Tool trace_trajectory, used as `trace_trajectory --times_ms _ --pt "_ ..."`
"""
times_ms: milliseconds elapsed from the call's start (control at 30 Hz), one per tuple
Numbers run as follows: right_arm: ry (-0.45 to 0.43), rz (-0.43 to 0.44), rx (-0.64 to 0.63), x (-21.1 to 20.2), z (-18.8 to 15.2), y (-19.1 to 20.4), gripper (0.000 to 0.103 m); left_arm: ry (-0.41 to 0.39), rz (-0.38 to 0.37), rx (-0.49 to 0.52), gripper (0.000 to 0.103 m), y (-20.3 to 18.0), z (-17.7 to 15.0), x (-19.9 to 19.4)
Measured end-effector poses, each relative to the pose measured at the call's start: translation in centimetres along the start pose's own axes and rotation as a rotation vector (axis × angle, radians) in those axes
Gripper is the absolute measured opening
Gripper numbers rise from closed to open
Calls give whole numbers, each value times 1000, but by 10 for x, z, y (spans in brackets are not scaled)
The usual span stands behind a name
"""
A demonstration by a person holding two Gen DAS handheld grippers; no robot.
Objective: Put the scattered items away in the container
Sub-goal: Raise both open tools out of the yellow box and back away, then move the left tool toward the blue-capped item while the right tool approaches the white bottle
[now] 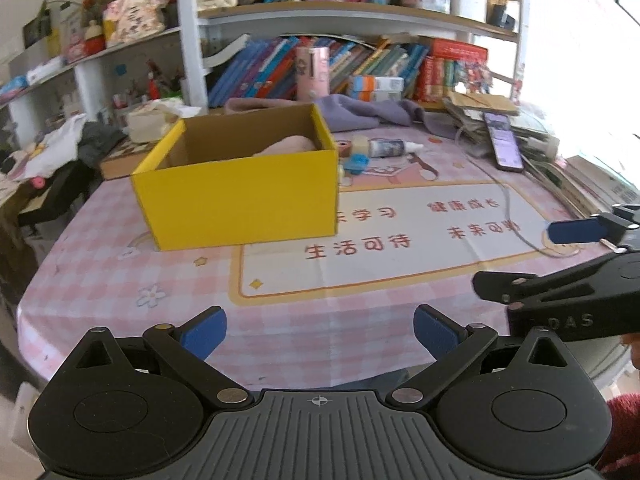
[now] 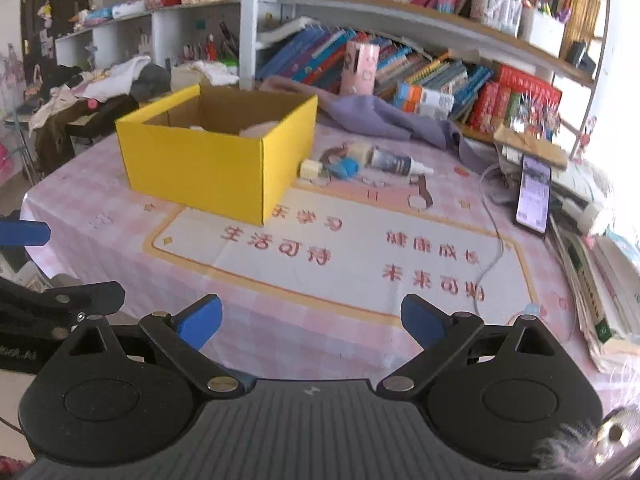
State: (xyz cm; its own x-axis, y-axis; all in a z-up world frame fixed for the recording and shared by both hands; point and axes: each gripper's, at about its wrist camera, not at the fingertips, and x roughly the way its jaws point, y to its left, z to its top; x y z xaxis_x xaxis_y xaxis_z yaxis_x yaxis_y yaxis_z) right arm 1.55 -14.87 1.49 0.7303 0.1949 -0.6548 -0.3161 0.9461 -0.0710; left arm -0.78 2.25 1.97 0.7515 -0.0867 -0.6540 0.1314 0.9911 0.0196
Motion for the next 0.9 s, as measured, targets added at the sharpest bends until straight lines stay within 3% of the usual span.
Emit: trace_trajectory --times_ms 533,900 --pt "57 -69 75 9 -6 -44 97 66 -76 88 101 -38 22 44" --pt "69 -165 183 22 -4 -103 97 58 -201 199 102 -87 51 85"
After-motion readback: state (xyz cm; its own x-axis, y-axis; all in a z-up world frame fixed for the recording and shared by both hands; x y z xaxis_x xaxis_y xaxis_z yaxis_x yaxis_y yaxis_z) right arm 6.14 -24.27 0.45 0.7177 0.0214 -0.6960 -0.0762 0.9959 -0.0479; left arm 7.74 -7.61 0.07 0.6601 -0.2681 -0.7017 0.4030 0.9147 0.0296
